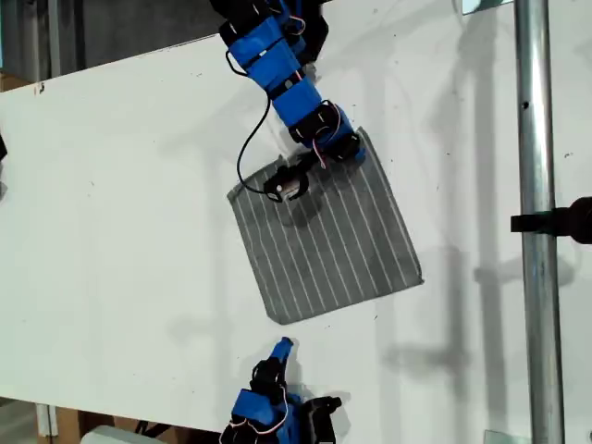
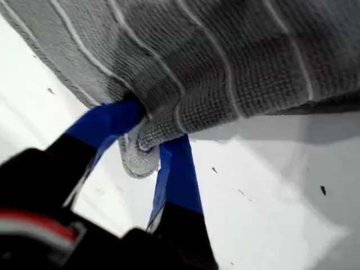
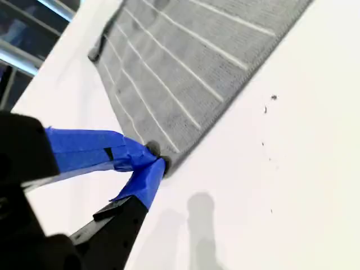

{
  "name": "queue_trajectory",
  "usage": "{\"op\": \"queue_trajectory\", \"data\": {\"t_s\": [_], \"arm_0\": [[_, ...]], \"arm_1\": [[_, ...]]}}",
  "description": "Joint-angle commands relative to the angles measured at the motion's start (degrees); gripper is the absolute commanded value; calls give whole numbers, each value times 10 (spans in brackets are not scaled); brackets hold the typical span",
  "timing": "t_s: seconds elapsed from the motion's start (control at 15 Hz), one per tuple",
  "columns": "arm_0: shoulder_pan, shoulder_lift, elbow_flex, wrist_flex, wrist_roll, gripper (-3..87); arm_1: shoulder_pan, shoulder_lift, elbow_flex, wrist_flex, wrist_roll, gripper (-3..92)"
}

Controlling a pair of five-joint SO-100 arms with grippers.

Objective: Grasp corners of a towel and fold twice.

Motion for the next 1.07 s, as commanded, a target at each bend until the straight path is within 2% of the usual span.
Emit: {"op": "queue_trajectory", "data": {"t_s": [0.0, 0.13, 0.27, 0.53, 0.6, 0.73, 0.87, 1.0], "arm_0": [[16, -215, -181, -30, -13, -27], [85, -569, -463, -11, 1, 6], [150, -788, -668, -9, 20, 34], [240, -1165, -1092, 149, 19, 88], [252, -1216, -1167, 177, 23, 200], [263, -1225, -1177, 156, 72, 341], [264, -1243, -1168, 144, 127, 349], [271, -1302, -1167, 114, 134, 349]], "arm_1": [[9, -9, 0, -1, -6, -2], [7, -9, -1, -4, -6, -2], [8, -8, 0, -4, -5, -2], [9, -8, 2, -4, -6, -2], [9, -8, 3, -4, -6, -2], [11, -7, 4, -5, -6, -2], [12, -7, 4, -5, -6, -2], [12, -6, 4, -6, -4, -2]]}}
